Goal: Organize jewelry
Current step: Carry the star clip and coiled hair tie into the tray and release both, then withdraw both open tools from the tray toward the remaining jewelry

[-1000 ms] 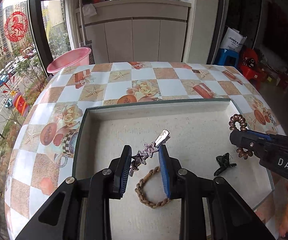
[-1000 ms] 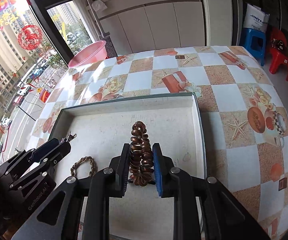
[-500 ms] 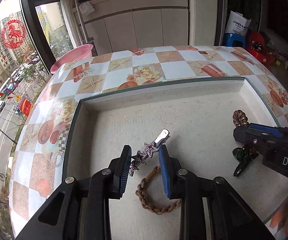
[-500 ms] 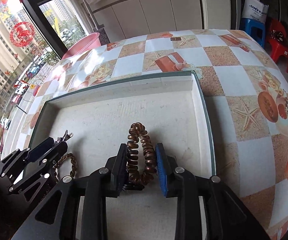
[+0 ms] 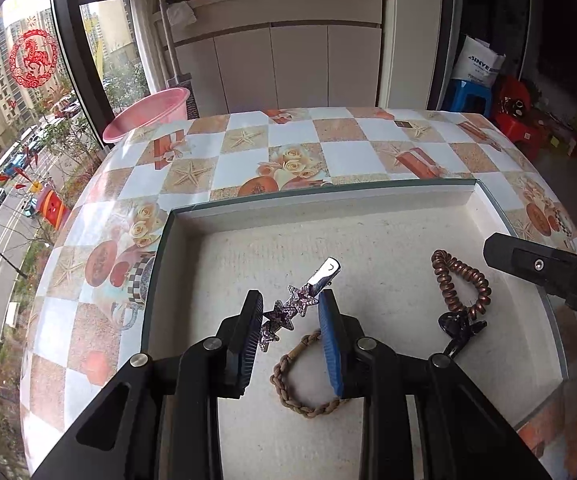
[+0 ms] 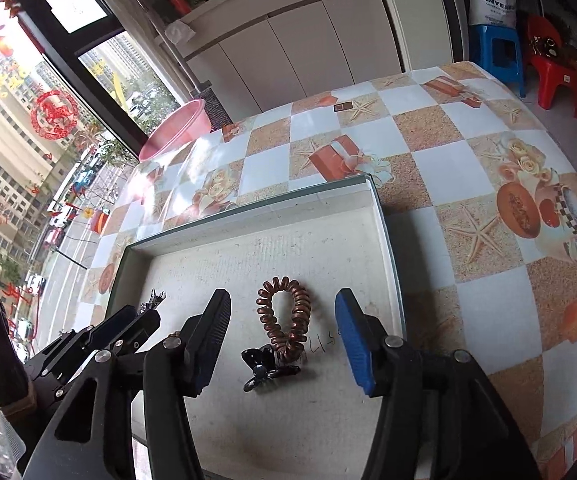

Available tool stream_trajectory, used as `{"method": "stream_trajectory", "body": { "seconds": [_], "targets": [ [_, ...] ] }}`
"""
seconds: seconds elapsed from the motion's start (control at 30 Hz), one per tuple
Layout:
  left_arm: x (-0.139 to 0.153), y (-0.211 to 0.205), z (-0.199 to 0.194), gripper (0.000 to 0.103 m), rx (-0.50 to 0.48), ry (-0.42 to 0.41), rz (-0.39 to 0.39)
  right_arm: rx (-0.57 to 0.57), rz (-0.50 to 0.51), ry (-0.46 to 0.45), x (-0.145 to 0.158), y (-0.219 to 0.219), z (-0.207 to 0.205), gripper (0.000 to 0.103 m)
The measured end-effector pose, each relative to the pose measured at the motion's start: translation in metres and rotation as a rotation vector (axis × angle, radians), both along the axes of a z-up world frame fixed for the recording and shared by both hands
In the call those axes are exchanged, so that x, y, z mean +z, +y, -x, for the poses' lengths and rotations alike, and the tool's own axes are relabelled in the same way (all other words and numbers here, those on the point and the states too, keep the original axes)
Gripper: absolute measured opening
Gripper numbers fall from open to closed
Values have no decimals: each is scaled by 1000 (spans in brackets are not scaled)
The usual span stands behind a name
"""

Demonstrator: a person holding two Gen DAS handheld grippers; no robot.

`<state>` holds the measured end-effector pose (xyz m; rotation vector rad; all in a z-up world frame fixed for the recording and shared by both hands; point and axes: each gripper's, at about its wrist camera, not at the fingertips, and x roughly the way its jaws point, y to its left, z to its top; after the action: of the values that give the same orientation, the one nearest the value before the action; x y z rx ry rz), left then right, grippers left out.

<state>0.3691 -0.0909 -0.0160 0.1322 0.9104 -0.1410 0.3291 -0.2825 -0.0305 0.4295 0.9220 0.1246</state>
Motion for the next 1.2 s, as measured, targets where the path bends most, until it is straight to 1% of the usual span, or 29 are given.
{"method": "stream_trajectory", "body": {
  "seconds": [0.03, 0.07, 0.1, 0.17, 0.3, 0.33, 0.37, 0.4, 0.43, 0.53, 0.6, 0.63, 0.67, 0.73, 0.87, 0.93, 1.03, 1.2],
  "targets": [
    [3, 0, 1, 85, 7, -10, -3, -6, 1, -6, 2, -1, 2, 61],
    [8, 1, 4, 99, 21, -37, -10, -11, 5, -9, 4, -3, 3, 61],
    [13, 1, 7, 103, 29, -69, -16, -16, 7, -10, 5, -4, 4, 61],
    [21, 0, 10, 103, 21, -87, -23, -19, 3, -4, 5, -6, 7, 62],
    [28, 5, 15, 103, 21, -77, 11, -20, -7, 10, 4, -7, 13, 62],
    [30, 7, 17, 103, 21, -75, 19, -18, -11, 13, 4, -6, 15, 66],
    [31, 9, 20, 103, 22, -76, 23, -15, -16, 15, 4, -5, 18, 72],
    [33, 12, 24, 103, 25, -80, 24, -13, -24, 14, 5, -5, 20, 76],
    [35, 15, 28, 103, 29, -86, 26, -12, -32, 12, 6, -4, 23, 81],
    [43, 27, 43, 103, 31, -106, 49, -1, -56, 5, 11, -2, 34, 82],
    [47, 35, 53, 103, 25, -109, 59, 6, -55, -4, 17, 2, 43, 87],
    [49, 38, 60, 103, 20, -113, 60, 9, -56, -12, 20, 3, 47, 87],
    [50, 41, 66, 103, 17, -119, 57, 12, -57, -19, 23, 5, 52, 90],
    [53, 46, 78, 103, 15, -124, 53, 23, -60, -29, 29, 8, 60, 103],
    [56, 57, 105, 103, 8, -118, 76, 17, -31, -92, 46, 16, 82, 103],
    [55, 61, 117, 103, 12, -114, 71, 19, -10, -106, 53, 21, 94, 103],
    [53, 65, 136, 103, 10, -122, 46, 28, 19, -111, 61, 28, 111, 103],
    [49, 76, 161, 103, 12, -115, 50, 48, 39, -94, 65, 37, 139, 103]
  ]
}}
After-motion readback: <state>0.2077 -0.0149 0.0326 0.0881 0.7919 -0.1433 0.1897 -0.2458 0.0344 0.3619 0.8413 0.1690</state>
